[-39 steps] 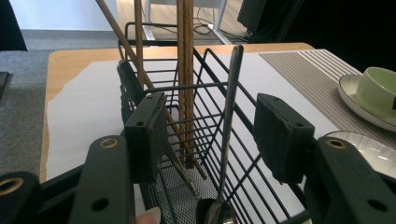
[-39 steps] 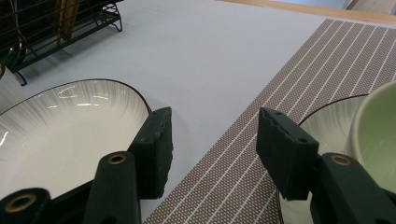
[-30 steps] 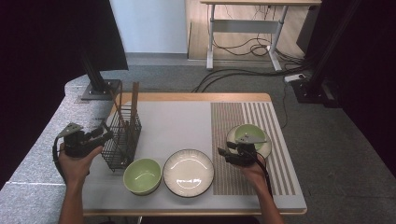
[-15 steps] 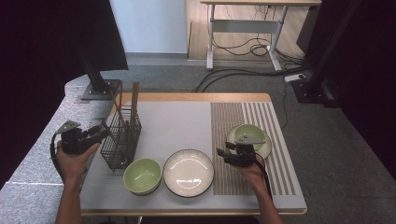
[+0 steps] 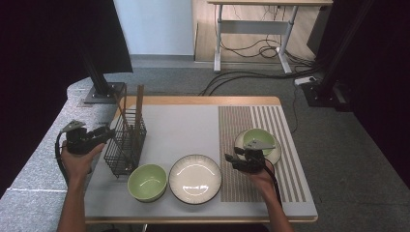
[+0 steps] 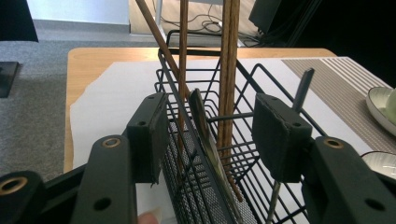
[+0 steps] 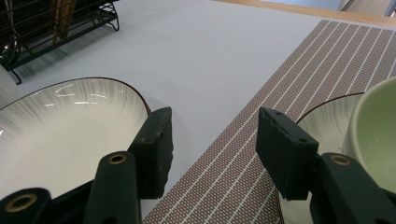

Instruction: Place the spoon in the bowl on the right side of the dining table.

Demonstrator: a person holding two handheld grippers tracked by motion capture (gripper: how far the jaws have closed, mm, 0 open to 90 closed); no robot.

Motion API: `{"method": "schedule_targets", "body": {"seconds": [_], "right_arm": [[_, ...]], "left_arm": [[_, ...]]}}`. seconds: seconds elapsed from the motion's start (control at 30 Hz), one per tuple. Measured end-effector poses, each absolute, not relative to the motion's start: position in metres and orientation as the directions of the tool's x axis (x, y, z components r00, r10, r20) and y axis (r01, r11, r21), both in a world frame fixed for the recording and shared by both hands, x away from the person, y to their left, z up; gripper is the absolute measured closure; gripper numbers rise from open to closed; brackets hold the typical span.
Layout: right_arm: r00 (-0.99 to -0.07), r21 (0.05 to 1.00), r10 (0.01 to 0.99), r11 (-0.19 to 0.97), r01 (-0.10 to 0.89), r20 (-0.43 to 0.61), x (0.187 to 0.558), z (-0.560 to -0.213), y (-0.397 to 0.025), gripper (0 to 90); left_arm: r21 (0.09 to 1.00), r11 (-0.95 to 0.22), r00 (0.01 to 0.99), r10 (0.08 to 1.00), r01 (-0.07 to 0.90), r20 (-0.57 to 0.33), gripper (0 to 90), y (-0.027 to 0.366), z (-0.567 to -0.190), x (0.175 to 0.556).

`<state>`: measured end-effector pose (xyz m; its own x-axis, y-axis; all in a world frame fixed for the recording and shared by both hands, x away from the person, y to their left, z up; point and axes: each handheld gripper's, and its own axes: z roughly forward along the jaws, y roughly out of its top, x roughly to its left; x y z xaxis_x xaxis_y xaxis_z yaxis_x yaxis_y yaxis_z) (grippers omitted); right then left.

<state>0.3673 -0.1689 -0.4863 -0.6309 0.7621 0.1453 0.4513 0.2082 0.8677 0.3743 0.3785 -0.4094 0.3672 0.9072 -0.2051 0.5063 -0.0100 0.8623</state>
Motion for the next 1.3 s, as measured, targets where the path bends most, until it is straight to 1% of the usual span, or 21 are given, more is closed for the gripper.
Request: {"method": "schedule_targets", "body": {"seconds": [0.3, 0.37, 0.53, 0.7, 0.77, 0.9, 1.1, 1.2, 1.3], "right_arm": [[-0.63, 0.872, 0.764, 0.206, 0.445, 0.141, 0.366, -0.486, -0.168, 46.4], [-0.629, 0.871, 0.765, 0.207, 0.446, 0.141, 0.365, -0.485, -0.169, 46.4], [-0.627, 0.873, 0.766, 0.202, 0.444, 0.142, 0.365, -0.485, -0.17, 46.4], [-0.625, 0.872, 0.768, 0.203, 0.445, 0.14, 0.365, -0.485, -0.17, 46.5], [-0.624, 0.872, 0.769, 0.203, 0.445, 0.139, 0.365, -0.485, -0.17, 46.5], [-0.621, 0.869, 0.771, 0.204, 0.45, 0.141, 0.365, -0.487, -0.171, 46.5], [-0.619, 0.868, 0.773, 0.205, 0.453, 0.14, 0.366, -0.488, -0.171, 46.4], [-0.616, 0.869, 0.775, 0.201, 0.451, 0.14, 0.366, -0.487, -0.171, 46.4], [-0.615, 0.87, 0.776, 0.2, 0.45, 0.14, 0.365, -0.487, -0.172, 46.4]], "left_arm": [[0.855, -0.01, 0.377, 0.9, 0.519, -0.219, 52.1, 0.376, -0.415, 0.382], [0.855, 0.007, 0.383, 0.892, 0.519, -0.24, 53.6, 0.377, -0.417, 0.382], [0.854, 0.022, 0.386, 0.886, 0.52, -0.257, 61.1, 0.378, -0.417, 0.38], [0.859, 0.027, 0.395, 0.88, 0.511, -0.263, 72.1, 0.378, -0.418, 0.378], [0.859, 0.03, 0.395, 0.88, 0.51, -0.265, 74.0, 0.379, -0.418, 0.377], [0.861, 0.063, 0.395, 0.87, 0.506, -0.296, 81.4, 0.384, -0.419, 0.374], [0.87, 0.094, 0.404, 0.858, 0.484, -0.318, 86.4, 0.386, -0.42, 0.367], [0.879, 0.098, 0.41, 0.857, 0.467, -0.313, 88.8, 0.386, -0.415, 0.364], [0.886, 0.104, 0.413, 0.856, 0.452, -0.311, 89.4, 0.386, -0.411, 0.361]]}}
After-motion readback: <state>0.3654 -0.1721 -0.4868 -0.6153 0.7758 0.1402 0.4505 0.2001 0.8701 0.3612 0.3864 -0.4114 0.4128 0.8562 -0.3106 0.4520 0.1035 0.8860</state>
